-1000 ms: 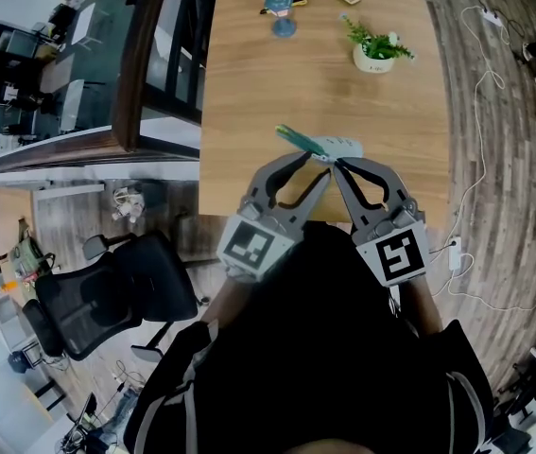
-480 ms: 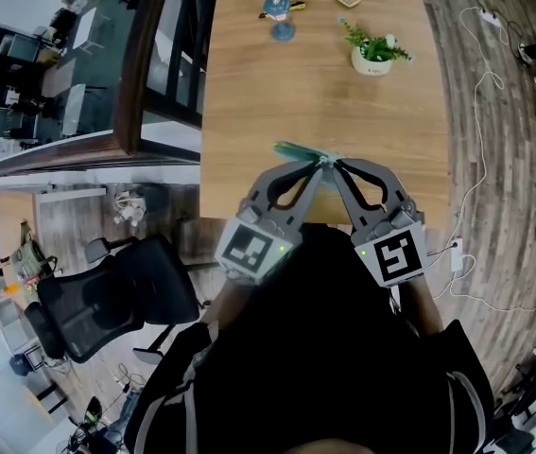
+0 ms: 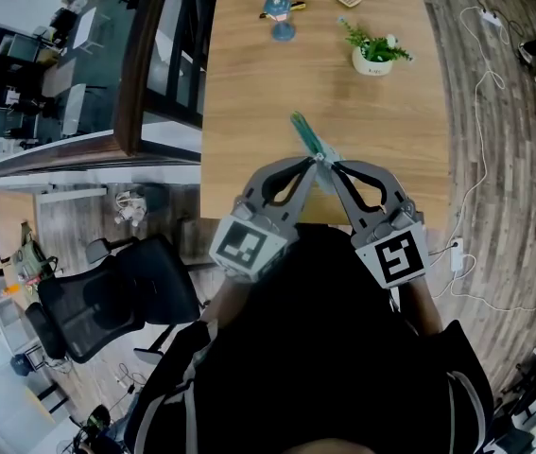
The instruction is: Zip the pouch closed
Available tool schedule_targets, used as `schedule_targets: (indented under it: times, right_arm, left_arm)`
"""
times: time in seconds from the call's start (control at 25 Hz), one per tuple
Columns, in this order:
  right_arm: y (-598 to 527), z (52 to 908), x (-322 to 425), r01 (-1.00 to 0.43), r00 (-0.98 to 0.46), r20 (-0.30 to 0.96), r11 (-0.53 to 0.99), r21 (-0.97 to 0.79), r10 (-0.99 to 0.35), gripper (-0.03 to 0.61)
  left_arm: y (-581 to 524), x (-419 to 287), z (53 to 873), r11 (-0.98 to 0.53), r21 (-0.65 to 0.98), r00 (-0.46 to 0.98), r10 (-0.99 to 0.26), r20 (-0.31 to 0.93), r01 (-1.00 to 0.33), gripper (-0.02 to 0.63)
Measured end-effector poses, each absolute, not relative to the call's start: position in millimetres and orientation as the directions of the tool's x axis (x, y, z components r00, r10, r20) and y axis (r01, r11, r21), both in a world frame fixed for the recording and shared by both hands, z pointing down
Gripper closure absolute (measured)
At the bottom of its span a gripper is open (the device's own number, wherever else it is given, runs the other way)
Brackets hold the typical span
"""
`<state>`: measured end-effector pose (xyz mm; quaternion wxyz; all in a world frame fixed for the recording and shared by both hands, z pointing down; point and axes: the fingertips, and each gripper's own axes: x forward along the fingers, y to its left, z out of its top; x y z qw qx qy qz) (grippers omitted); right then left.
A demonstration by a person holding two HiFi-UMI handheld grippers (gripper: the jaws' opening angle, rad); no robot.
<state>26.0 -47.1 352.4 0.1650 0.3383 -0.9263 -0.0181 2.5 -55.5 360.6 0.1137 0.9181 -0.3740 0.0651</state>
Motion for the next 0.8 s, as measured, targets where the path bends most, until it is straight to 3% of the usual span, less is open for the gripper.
schedule_targets:
  times: [0.4, 0.6, 0.8]
  right_arm:
    - [-39, 348, 35, -0.592, -0.757, 0.256, 0.797, 0.119, -0.601, 0.561]
    - [-37, 351, 74, -0.640, -0.745, 0.237, 0.768, 0.010, -0.624, 0.561]
    - [-38, 346, 80, -0.630, -0.758, 0.205, 0.777, 0.014, -0.619, 0.563]
  left_arm:
    - [-78, -34, 366, -0.651, 0.090, 0.652, -0.724, 0.223, -0.754, 0.611]
    - [-99, -97, 360, -0.517, 0.144, 0.537, -0.818, 0.208, -0.844, 0.611]
    - [-99, -98, 356, -0.518, 0.088, 0.524, -0.825, 0.212, -0.851, 0.611]
